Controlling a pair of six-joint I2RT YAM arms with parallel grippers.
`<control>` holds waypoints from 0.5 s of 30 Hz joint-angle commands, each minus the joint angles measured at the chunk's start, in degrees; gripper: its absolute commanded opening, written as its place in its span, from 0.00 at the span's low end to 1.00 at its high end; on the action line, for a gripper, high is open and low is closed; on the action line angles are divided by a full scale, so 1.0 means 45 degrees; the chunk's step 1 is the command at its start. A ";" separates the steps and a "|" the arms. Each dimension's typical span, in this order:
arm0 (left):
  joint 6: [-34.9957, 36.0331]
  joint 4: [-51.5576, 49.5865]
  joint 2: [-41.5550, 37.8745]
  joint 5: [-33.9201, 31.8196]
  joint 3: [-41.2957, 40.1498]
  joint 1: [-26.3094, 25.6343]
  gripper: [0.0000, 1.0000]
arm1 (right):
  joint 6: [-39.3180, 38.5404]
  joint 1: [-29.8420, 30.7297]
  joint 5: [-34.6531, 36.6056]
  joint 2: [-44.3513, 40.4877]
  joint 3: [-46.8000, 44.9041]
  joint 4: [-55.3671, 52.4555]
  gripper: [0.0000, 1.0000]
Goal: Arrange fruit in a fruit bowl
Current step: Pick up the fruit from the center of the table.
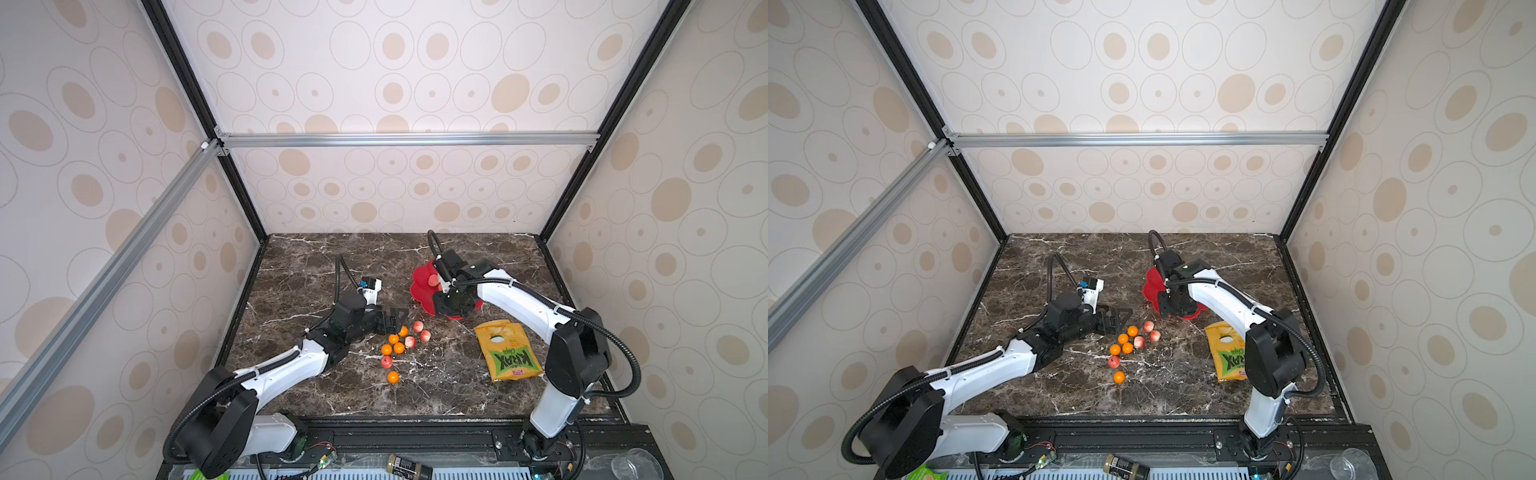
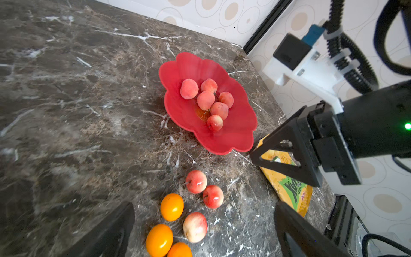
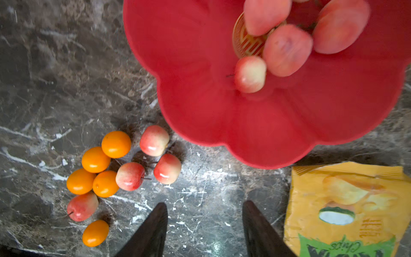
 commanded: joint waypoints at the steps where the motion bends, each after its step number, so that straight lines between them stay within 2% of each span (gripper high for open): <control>1: -0.0605 -0.0606 -0.0999 -0.0505 -0.0723 0.0060 0.99 | 0.0859 0.0715 0.0151 -0.0708 -0.0487 0.0230 0.57; 9: -0.1279 -0.2326 -0.3126 -0.0339 -0.1893 0.0656 0.99 | 0.2197 0.2093 0.0098 -0.1187 -0.1279 0.0652 0.55; 15: -0.2180 -0.3522 -0.4931 0.0260 -0.2824 0.1507 0.99 | 0.2801 0.3193 0.0061 -0.0807 -0.0984 0.0692 0.53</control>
